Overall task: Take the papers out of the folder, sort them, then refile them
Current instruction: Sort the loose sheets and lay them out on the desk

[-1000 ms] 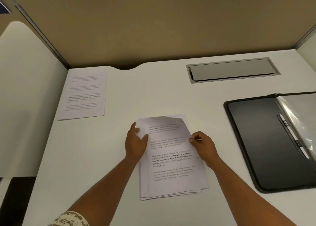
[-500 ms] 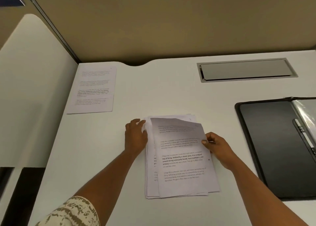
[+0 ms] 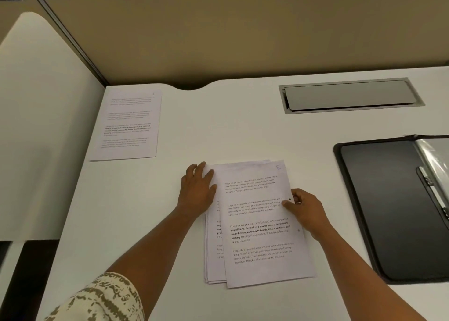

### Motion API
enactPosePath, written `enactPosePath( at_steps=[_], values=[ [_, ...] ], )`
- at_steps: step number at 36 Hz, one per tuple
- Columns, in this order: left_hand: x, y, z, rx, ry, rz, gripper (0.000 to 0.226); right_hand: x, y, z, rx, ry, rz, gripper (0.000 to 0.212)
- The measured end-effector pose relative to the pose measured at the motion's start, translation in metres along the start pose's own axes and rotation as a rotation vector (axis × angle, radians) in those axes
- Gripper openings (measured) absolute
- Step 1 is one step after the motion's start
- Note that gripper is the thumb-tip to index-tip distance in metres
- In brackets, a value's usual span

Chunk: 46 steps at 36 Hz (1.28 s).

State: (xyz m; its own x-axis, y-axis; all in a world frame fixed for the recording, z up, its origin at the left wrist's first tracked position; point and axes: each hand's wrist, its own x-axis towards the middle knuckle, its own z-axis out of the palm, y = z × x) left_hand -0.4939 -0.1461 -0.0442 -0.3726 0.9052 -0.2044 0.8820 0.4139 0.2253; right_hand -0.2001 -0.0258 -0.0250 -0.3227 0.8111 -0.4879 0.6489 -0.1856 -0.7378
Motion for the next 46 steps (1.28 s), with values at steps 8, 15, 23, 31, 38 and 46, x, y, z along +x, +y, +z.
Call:
enactPosePath(
  at_steps=[8,15,23,31,38,46],
  values=[
    [-0.009,0.005,0.004,-0.150,0.032,-0.004,0.048,0.001,-0.005,0.009,0.051,0.004,0.067,0.013],
    [-0.029,0.000,0.015,-0.195,0.107,-0.021,0.052,-0.005,-0.003,0.007,-0.004,0.018,0.067,0.011],
    [-0.029,0.001,0.013,-0.156,0.108,-0.041,0.061,-0.019,0.006,-0.006,-0.042,-0.010,0.037,0.008],
    [-0.031,0.004,0.014,0.012,-0.008,-0.013,0.079,-0.025,0.017,-0.010,0.070,-0.032,0.098,0.010],
    [-0.031,0.016,0.009,-0.225,0.199,0.030,0.033,-0.030,0.009,0.008,0.128,0.029,0.104,0.010],
    [-0.037,0.045,-0.008,-1.089,-0.002,-0.391,0.030,-0.030,0.011,0.008,0.217,0.058,0.126,0.008]
  ],
)
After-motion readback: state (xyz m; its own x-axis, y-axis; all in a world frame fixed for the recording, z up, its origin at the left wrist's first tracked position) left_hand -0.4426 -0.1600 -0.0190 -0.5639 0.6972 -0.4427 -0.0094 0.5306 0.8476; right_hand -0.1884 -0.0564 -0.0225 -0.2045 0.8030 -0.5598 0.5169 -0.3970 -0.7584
